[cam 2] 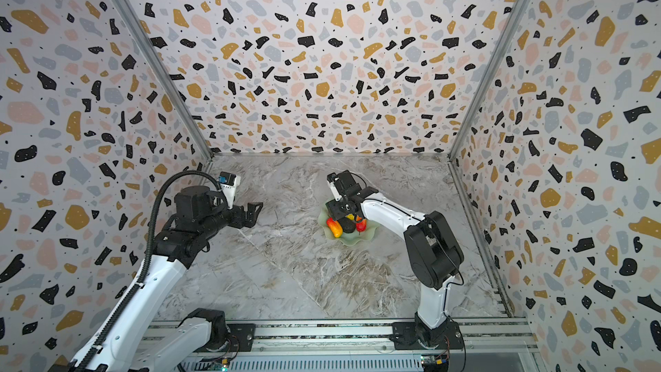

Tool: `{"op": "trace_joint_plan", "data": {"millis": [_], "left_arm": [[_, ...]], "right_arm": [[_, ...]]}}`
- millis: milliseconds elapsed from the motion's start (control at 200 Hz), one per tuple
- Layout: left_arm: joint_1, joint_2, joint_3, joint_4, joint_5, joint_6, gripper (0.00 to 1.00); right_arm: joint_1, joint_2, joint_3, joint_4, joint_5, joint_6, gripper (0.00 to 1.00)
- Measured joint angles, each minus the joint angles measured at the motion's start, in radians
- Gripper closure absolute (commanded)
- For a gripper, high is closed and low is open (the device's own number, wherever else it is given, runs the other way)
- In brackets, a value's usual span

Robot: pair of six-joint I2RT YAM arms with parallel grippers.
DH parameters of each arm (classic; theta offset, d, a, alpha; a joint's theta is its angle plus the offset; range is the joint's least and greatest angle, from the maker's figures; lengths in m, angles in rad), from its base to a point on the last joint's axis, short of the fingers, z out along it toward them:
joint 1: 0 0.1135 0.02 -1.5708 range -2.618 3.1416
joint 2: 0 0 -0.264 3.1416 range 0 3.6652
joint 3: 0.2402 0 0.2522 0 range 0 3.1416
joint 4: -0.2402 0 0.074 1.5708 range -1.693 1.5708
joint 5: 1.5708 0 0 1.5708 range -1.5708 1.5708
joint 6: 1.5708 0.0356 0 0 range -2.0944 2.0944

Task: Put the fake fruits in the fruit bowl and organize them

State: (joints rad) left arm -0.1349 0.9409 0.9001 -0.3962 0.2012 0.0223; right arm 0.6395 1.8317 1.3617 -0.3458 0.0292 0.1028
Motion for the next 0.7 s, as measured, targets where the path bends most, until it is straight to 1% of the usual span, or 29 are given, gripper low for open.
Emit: {"op": "trace_joint_plan", "data": {"millis": [130, 170, 255, 290, 376, 501, 591, 641, 701], "left_arm": [[0.0, 0.001, 0.0, 0.0, 0.0, 0.0, 0.0], [0.0, 0.001, 0.0, 0.0, -0.001, 0.0, 0.0], [0.0, 0.003, 0.0, 0.0, -0.001, 0.0, 0.0], [0.0, 0.003, 0.0, 0.0, -0.001, 0.0, 0.01], [0.0, 0.004, 0.0, 0.001, -0.003, 0.0, 0.0], [0.0, 0.004, -0.003, 0.016, -0.026, -0.019, 0.0], [0.0, 0.003, -0.024, 0.075, -0.052, -0.092, 0.0], [-0.003, 0.001, -0.055, 0.138, -0.067, -0.143, 0.0], [-0.018, -0.004, -0.116, 0.224, -0.116, -0.2, 0.0]], "right_arm": [[0.0, -0.008, 0.003, -0.004, 0.013, -0.004, 0.17], [-0.001, -0.017, 0.0, -0.005, 0.016, -0.007, 0.12], [-0.01, -0.084, -0.038, 0.006, 0.024, -0.01, 0.0], [-0.015, -0.132, -0.071, 0.017, 0.027, -0.011, 0.01], [-0.048, -0.293, -0.181, 0.068, 0.031, -0.017, 0.01], [-0.164, -0.579, -0.386, 0.21, 0.049, -0.018, 0.01], [-0.267, -0.752, -0.561, 0.36, 0.078, -0.006, 0.01], [-0.316, -0.814, -0.659, 0.443, 0.096, 0.005, 0.01], [-0.362, -0.86, -0.796, 0.577, 0.13, 0.008, 0.01]]}}
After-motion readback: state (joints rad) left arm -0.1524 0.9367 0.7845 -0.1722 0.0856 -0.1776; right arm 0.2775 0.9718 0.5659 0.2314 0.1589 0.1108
